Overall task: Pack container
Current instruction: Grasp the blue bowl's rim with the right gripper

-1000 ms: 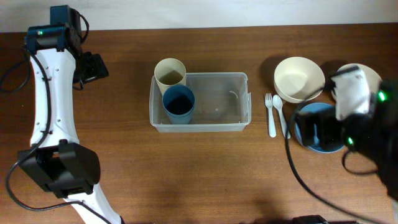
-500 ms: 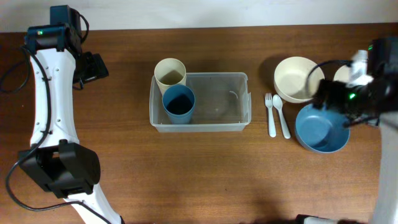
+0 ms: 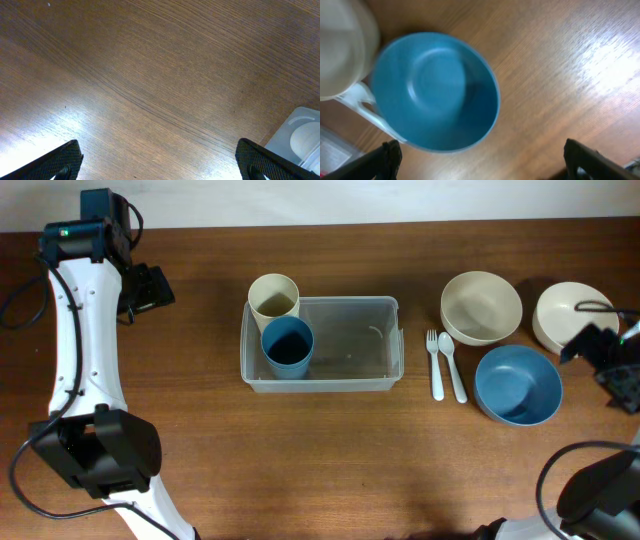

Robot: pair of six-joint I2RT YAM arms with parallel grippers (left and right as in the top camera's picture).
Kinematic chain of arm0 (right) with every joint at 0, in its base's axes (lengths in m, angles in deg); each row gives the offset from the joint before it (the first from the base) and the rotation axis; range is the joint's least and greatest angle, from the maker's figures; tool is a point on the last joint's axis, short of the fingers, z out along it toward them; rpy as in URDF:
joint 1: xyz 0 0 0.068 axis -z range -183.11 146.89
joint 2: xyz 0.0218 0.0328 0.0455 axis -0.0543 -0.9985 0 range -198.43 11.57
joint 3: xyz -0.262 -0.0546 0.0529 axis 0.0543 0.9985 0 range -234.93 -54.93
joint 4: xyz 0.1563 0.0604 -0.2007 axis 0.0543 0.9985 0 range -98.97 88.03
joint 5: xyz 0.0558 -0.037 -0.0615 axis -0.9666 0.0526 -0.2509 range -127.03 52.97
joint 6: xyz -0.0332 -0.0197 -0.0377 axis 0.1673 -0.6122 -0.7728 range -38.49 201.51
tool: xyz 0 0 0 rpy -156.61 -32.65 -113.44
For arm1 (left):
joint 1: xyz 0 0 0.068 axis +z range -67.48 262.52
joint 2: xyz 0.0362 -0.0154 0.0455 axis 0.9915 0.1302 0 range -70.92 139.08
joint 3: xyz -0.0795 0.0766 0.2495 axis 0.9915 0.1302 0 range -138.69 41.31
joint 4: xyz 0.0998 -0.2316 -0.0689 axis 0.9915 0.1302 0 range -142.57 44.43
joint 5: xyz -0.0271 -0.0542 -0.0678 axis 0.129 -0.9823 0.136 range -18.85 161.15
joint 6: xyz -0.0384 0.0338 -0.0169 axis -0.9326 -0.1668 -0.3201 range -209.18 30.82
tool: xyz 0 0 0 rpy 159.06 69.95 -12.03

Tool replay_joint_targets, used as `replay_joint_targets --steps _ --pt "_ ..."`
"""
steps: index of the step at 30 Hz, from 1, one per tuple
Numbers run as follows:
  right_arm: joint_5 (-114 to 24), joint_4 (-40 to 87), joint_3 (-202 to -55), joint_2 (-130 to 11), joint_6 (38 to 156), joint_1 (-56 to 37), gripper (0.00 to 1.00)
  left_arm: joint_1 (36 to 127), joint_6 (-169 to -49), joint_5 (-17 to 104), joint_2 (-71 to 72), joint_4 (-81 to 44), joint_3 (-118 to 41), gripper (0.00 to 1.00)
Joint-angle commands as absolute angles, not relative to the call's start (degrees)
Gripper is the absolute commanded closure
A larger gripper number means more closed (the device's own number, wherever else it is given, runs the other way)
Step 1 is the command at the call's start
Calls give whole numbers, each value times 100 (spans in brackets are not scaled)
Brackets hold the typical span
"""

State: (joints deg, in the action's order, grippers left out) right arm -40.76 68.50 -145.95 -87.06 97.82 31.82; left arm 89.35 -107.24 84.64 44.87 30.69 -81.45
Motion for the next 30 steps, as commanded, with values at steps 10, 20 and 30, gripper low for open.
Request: replay_joint_targets --steps 10,20,30 --pt "-4821 5049 -12300 -8752 9859 3252 7 8955 -10803 8445 4537 3058 -8134 0" --pt "-4843 4026 -11380 -8754 9859 3252 26 8955 -10803 8445 4537 3058 -8134 0" --pt "-4843 3873 -11255 -8754 9854 3252 86 8955 -10803 8445 4537 3058 -8134 0"
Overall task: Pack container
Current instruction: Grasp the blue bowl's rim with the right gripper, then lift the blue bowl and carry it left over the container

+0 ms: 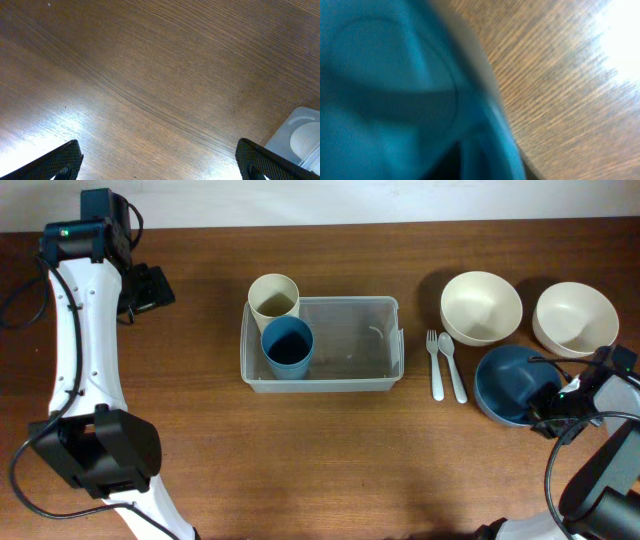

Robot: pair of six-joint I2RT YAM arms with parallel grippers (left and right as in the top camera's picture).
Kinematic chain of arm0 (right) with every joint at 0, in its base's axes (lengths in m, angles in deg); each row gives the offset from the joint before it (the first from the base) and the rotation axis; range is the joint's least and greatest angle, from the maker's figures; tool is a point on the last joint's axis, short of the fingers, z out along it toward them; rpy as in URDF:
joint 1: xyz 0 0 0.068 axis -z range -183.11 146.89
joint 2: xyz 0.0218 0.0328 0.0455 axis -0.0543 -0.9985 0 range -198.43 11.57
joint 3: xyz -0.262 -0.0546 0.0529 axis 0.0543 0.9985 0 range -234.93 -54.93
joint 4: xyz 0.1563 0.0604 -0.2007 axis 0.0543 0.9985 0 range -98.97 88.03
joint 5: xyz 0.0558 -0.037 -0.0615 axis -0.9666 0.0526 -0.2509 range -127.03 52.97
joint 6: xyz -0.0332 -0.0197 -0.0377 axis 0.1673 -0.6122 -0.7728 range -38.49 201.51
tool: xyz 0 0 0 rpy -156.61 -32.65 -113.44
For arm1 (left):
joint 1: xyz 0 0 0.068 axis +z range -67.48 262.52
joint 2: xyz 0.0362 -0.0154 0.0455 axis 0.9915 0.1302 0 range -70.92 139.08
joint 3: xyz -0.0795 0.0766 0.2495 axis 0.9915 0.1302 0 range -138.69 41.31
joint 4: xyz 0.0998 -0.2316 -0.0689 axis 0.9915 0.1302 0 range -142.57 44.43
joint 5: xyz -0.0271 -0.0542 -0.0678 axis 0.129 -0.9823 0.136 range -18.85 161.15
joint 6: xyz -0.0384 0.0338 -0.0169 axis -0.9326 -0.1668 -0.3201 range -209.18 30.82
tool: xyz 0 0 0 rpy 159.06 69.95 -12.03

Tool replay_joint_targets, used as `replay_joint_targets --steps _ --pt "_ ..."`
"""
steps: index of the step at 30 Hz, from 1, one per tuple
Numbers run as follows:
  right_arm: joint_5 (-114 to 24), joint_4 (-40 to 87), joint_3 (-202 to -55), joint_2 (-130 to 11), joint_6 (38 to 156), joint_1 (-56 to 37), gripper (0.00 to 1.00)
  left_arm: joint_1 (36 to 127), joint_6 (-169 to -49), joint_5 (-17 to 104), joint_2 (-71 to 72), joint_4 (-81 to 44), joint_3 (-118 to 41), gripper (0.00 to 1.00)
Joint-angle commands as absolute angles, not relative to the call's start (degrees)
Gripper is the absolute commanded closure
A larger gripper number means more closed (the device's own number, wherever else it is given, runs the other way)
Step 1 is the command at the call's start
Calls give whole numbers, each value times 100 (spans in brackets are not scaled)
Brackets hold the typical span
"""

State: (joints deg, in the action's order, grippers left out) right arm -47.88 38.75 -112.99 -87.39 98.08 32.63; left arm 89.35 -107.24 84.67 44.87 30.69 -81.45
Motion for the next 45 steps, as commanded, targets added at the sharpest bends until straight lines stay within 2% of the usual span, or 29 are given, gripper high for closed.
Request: replay_joint_targets --steps 1,2,3,18,34,41,45 --pt "-4843 3873 -11255 -8754 9854 3252 90 8955 -10803 8445 4537 3058 -8134 0" --pt "-4843 3868 -11255 -8754 9854 3255 95 8955 -10803 8445 4537 3056 -8134 0" --pt "-4843 3858 -11255 -8754 9856 3255 96 8955 -10803 8445 4537 3058 -8134 0" --pt "-4943 3917 -11312 -8741 10154 3259 96 8955 -10803 8445 4537 3058 -8134 0" --pt "-5354 4920 -12306 -8514 10125 3265 96 8955 -10803 8445 4537 3058 -8134 0" --pt "-5866 5383 -12713 -8466 9693 3263 96 8955 -10803 8445 4537 3058 -8134 0" --pt "-6897 5726 -12916 -8289 8978 3263 96 8955 -10803 8445 4537 3058 -8134 0"
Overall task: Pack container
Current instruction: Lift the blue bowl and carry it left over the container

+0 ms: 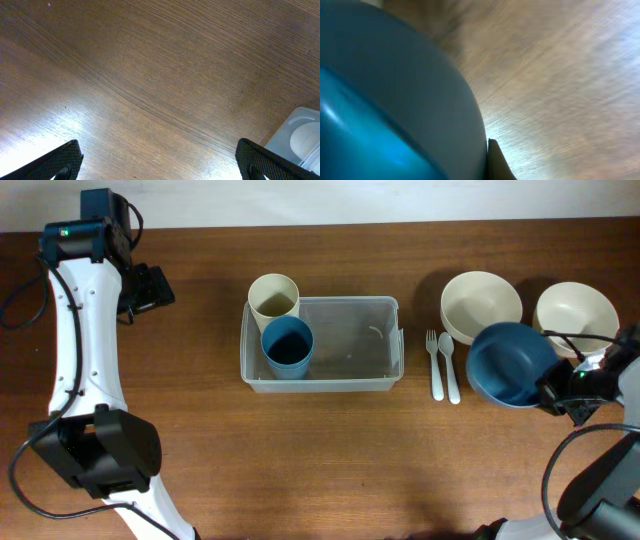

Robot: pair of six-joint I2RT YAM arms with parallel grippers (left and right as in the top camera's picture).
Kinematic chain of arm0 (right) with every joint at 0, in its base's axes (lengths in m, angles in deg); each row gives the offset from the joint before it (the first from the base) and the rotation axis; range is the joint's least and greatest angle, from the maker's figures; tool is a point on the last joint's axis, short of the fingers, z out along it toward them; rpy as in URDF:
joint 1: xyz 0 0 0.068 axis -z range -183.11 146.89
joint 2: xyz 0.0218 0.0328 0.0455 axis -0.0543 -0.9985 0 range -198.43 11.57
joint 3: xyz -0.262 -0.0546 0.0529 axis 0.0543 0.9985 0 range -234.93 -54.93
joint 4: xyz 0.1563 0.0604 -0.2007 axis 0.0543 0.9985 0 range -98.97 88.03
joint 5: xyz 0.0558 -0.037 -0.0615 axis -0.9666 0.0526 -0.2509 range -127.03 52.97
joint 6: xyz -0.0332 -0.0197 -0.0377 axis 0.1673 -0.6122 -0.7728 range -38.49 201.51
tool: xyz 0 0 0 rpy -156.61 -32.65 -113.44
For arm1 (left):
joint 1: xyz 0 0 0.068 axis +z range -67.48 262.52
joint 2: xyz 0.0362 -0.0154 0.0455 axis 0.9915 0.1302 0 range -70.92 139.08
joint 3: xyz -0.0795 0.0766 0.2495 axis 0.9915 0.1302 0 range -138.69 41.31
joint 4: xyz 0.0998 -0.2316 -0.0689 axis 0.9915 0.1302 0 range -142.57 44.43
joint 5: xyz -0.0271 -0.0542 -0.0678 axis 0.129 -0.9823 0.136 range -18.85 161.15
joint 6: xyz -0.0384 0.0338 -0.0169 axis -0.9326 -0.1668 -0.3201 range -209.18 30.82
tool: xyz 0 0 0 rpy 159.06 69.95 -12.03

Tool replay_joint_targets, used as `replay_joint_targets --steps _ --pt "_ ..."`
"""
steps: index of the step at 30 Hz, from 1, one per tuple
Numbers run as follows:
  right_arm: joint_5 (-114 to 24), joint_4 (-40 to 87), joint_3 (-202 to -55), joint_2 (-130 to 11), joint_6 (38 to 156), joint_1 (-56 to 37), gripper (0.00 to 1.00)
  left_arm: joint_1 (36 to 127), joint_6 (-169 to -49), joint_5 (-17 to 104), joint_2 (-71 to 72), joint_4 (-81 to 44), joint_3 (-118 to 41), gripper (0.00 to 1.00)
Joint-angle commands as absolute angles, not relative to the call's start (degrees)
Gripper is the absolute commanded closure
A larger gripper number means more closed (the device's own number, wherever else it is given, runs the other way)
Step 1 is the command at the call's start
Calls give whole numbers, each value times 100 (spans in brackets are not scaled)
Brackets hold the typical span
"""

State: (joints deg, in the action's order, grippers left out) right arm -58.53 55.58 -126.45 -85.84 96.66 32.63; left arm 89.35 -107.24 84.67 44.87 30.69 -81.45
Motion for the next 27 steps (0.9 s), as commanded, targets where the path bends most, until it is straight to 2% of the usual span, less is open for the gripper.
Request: replay_joint_targets --steps 1,4,7,12,19,27 --pt "-7378 5812 -12953 -8221 8681 3255 96 8955 -10803 8445 4537 3058 -8134 0" --pt "-8440 5973 -12993 -8055 8007 3167 96 8955 -10803 8445 4537 3058 -8134 0" --pt "-8851 5969 -12997 -7919 7736 2855 96 8955 -10803 8445 4537 3058 -8134 0" --pt "-9013 5304 -12997 -7884 7968 1617 96 8955 -10803 8445 4537 3058 -8134 0" --pt "-7835 3731 -12997 -7887 9592 -55 96 8955 -10803 8445 4537 3058 -8134 0" --pt "-6076 3272 -12995 -8121 10458 -1200 96 8955 -10803 8445 4537 3058 -8134 0"
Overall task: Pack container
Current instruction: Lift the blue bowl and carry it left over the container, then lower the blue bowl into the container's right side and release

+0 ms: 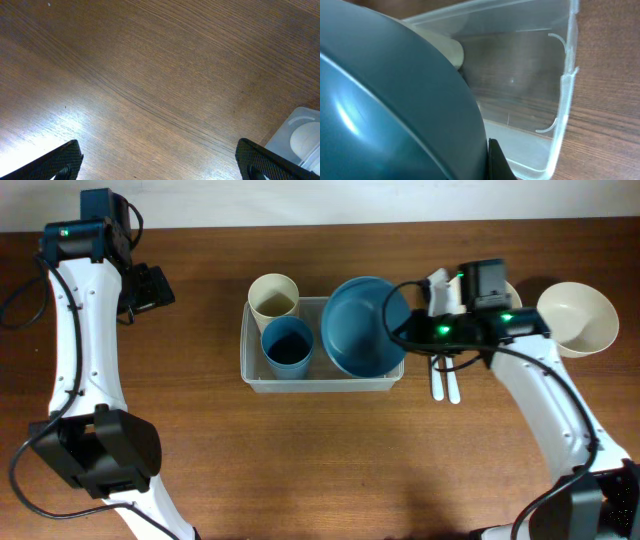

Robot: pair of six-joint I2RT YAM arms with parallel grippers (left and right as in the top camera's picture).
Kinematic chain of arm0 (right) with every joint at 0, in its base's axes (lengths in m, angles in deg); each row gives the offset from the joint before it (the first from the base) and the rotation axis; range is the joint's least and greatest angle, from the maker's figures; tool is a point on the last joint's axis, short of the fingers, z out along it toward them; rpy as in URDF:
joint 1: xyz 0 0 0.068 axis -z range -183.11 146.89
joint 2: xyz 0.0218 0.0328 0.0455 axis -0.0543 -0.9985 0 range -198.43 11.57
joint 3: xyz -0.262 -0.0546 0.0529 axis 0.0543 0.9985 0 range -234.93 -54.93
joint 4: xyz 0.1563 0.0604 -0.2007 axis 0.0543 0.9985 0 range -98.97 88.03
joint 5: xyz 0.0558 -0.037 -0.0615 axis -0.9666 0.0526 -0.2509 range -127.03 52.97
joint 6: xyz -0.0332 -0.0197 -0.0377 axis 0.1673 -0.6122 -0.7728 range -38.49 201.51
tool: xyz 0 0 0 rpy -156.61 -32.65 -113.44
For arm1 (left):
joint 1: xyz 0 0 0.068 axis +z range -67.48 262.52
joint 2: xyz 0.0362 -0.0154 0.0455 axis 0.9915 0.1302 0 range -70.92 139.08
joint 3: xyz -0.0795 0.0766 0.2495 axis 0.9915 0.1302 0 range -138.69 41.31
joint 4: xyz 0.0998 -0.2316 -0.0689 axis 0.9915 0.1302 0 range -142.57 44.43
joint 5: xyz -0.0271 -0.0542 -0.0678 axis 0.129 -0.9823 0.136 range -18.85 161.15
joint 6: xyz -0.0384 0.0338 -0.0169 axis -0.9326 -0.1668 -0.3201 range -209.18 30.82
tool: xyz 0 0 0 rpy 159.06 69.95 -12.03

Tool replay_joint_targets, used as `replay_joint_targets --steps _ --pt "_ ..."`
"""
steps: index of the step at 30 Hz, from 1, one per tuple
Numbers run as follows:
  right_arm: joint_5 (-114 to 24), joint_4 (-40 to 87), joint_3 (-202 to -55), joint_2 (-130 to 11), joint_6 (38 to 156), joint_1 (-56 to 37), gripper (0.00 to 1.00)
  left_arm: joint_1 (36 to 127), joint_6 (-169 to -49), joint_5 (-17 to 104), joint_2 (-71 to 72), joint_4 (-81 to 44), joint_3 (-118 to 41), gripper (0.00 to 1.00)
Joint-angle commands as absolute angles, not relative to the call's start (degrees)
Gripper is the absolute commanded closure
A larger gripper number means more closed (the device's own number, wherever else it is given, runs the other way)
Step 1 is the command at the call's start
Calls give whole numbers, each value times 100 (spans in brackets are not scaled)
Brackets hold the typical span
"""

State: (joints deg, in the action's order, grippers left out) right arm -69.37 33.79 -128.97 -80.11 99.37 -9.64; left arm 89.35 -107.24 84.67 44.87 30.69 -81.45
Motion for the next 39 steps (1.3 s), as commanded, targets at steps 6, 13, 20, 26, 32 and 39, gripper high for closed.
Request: replay_joint_targets --steps 6,13,20,26,32,39 --pt "-5859 3016 -12995 -8649 10608 -1432 96 8955 -10803 8445 4537 3058 -8134 0" --pt "-5890 2846 -12995 -9170 10606 -1436 96 8955 -10803 8445 4537 3058 -8134 0" --pt "-5949 2752 -12995 -9500 10600 -1488 96 8955 -10803 8445 4537 3058 -8134 0" --pt "-5936 2616 -12995 -9500 10602 -1652 96 8955 -10803 8445 4537 3058 -8134 0" --pt "-5925 2590 -12995 -9500 10600 -1731 73 8955 -10803 8445 4537 3056 -8134 0" --pt "-5927 2612 -12995 -9500 10597 -1735 66 8955 -10803 8445 4537 3056 -8134 0"
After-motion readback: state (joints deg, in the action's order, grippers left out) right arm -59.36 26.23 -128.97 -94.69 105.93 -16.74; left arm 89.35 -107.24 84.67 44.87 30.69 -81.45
